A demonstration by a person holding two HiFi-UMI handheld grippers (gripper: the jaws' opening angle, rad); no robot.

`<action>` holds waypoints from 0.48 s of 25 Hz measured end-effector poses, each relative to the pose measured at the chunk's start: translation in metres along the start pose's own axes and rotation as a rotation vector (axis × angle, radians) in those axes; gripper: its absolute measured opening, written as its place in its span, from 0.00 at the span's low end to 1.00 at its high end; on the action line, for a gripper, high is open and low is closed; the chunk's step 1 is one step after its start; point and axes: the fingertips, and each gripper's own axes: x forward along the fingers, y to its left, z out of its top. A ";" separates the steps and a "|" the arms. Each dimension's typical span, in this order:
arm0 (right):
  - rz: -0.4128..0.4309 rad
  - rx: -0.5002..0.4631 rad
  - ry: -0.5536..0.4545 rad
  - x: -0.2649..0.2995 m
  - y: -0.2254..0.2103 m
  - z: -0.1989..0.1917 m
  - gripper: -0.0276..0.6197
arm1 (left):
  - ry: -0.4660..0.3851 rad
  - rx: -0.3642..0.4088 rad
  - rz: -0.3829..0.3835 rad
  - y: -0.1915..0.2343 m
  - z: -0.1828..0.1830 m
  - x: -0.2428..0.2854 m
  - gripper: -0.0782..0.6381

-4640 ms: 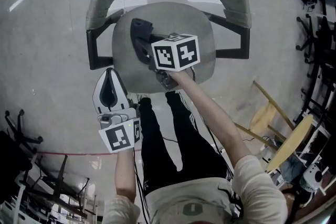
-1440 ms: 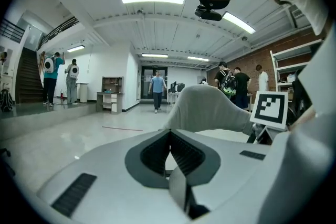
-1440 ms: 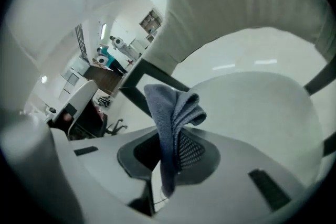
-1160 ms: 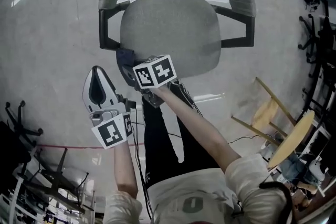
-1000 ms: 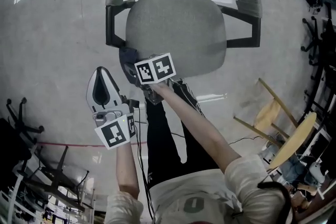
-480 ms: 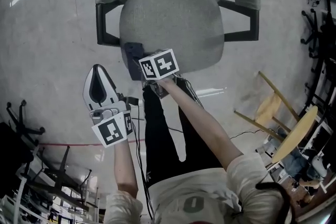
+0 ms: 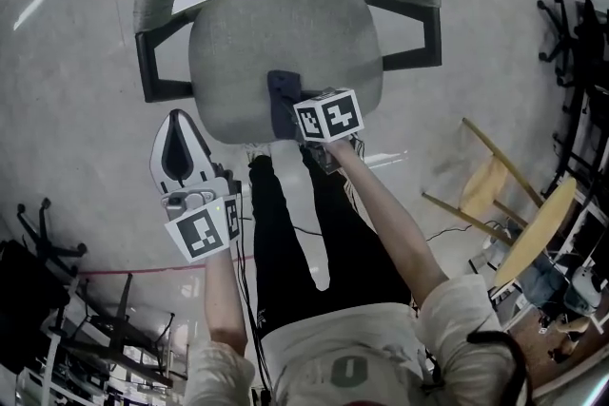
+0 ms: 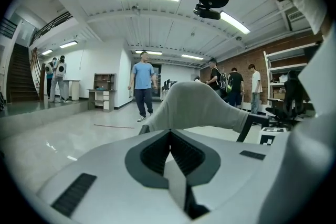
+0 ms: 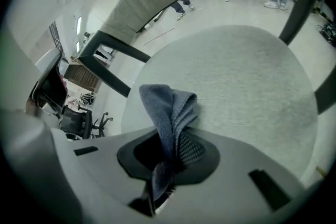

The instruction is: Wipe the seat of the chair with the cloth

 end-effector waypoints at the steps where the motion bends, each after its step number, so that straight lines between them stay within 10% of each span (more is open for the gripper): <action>1: -0.017 0.007 -0.001 -0.007 -0.012 -0.002 0.12 | 0.000 0.002 -0.012 -0.006 0.001 0.003 0.13; 12: -0.202 0.081 -0.016 -0.079 -0.124 -0.031 0.12 | -0.011 0.030 -0.087 -0.049 0.016 0.025 0.13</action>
